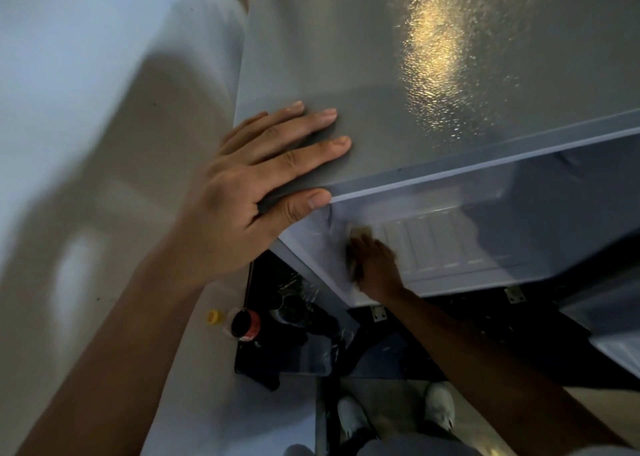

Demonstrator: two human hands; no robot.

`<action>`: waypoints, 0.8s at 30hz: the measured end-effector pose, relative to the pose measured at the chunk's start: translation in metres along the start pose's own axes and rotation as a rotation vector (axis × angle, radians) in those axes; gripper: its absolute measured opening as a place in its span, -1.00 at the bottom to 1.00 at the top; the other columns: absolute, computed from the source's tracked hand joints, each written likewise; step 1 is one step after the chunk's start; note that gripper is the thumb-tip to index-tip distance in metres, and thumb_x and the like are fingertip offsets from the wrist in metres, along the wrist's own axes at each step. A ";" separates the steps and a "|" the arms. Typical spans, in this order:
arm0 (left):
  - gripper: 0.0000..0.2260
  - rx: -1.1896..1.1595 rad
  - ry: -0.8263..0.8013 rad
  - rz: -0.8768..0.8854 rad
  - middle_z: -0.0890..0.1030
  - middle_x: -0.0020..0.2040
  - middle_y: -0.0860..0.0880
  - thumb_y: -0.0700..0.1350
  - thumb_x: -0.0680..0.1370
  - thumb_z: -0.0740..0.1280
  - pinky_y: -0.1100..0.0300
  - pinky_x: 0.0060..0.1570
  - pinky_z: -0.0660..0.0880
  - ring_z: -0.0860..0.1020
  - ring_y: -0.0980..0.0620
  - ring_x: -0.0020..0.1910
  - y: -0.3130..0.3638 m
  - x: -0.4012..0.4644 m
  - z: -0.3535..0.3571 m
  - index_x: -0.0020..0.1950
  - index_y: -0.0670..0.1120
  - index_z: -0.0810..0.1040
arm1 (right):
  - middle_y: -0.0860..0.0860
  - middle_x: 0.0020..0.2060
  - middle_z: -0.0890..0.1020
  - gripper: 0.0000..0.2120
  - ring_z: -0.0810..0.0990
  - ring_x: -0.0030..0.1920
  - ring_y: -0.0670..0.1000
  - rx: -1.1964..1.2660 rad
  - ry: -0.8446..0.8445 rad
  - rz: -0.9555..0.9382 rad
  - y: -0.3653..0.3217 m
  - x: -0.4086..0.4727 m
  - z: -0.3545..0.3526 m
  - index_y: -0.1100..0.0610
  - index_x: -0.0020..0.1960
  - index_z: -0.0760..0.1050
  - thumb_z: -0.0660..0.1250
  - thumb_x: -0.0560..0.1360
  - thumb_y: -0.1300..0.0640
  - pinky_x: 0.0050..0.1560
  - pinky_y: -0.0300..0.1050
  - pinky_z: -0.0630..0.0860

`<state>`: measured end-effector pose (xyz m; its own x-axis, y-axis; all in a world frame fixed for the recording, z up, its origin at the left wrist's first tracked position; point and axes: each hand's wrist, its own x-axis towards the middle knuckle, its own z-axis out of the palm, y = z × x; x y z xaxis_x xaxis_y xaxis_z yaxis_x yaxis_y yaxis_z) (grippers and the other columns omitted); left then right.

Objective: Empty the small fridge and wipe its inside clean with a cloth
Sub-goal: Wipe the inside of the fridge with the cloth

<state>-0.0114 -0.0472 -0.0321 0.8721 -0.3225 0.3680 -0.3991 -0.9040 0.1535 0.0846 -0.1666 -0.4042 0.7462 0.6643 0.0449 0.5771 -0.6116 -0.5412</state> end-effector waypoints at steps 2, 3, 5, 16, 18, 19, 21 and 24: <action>-0.61 -0.011 0.004 0.001 0.45 0.50 -0.11 0.00 0.64 0.30 -0.22 0.48 0.33 0.36 -0.11 0.54 0.000 0.000 0.001 0.44 -0.11 0.48 | 0.06 0.08 0.68 -0.58 0.65 0.03 0.20 0.047 0.008 -0.016 0.001 -0.021 0.003 0.07 0.05 0.63 0.38 0.20 0.24 0.05 0.03 0.58; -0.61 -0.016 0.006 -0.003 0.45 0.50 -0.10 0.01 0.64 0.30 -0.22 0.48 0.33 0.36 -0.10 0.54 0.000 0.000 0.001 0.44 -0.11 0.48 | 0.04 0.08 0.69 -0.57 0.66 0.05 0.18 0.084 0.020 -0.039 0.003 -0.033 0.007 0.07 0.07 0.65 0.33 0.22 0.24 0.08 0.04 0.59; -0.60 -0.023 0.011 -0.015 0.45 0.50 -0.08 0.02 0.64 0.30 -0.22 0.49 0.32 0.35 -0.08 0.55 0.000 0.000 0.001 0.44 -0.09 0.48 | 0.03 0.09 0.71 -0.57 0.68 0.11 0.13 0.180 0.052 -0.078 0.009 -0.056 0.012 0.09 0.07 0.68 0.26 0.26 0.24 0.13 0.07 0.60; -0.66 0.020 0.215 -0.057 0.55 0.40 -0.09 0.00 0.64 0.35 -0.22 0.43 0.38 0.49 -0.06 0.45 0.009 -0.011 0.012 0.35 -0.14 0.58 | -0.17 0.04 0.72 -0.63 0.65 0.08 -0.21 0.678 -0.013 0.396 0.026 -0.096 -0.075 0.03 -0.03 0.73 0.36 0.39 0.43 0.17 -0.40 0.49; -0.71 0.036 0.331 -0.109 0.59 0.35 -0.11 -0.07 0.63 0.38 -0.23 0.41 0.41 0.53 -0.09 0.40 0.017 -0.021 0.021 0.30 -0.17 0.61 | -0.30 -0.05 0.70 -0.57 0.63 0.00 -0.35 0.708 -0.019 0.394 0.027 -0.103 -0.100 -0.10 -0.05 0.68 0.35 0.41 0.43 0.09 -0.46 0.50; -0.73 0.042 0.385 -0.140 0.60 0.34 -0.13 -0.11 0.63 0.38 -0.23 0.41 0.41 0.53 -0.10 0.40 0.021 -0.028 0.026 0.29 -0.19 0.61 | -0.26 -0.04 0.69 -0.56 0.63 0.00 -0.33 0.719 -0.008 0.407 0.026 -0.108 -0.112 -0.10 -0.03 0.66 0.35 0.44 0.44 0.04 -0.50 0.48; -0.74 0.049 0.460 -0.213 0.57 0.35 -0.18 -0.20 0.63 0.36 -0.18 0.44 0.40 0.49 -0.16 0.43 0.032 -0.045 0.035 0.30 -0.25 0.59 | -0.10 0.05 0.68 -0.60 0.64 0.10 -0.10 0.759 0.045 0.411 0.024 -0.114 -0.131 -0.04 0.07 0.63 0.34 0.47 0.43 0.12 -0.38 0.53; -0.74 -0.014 0.547 -0.361 0.47 0.42 -0.27 -0.28 0.61 0.34 -0.09 0.50 0.36 0.40 -0.23 0.49 0.059 -0.073 0.053 0.29 -0.30 0.57 | -0.15 0.03 0.68 -0.59 0.65 0.07 -0.05 0.857 0.114 0.371 0.008 -0.123 -0.161 -0.12 0.08 0.60 0.37 0.49 0.39 0.19 -0.24 0.56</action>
<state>-0.0838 -0.0919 -0.0982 0.6838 0.1931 0.7036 -0.1149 -0.9238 0.3652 0.0510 -0.3225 -0.2784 0.8877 0.4163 -0.1966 -0.1113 -0.2204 -0.9690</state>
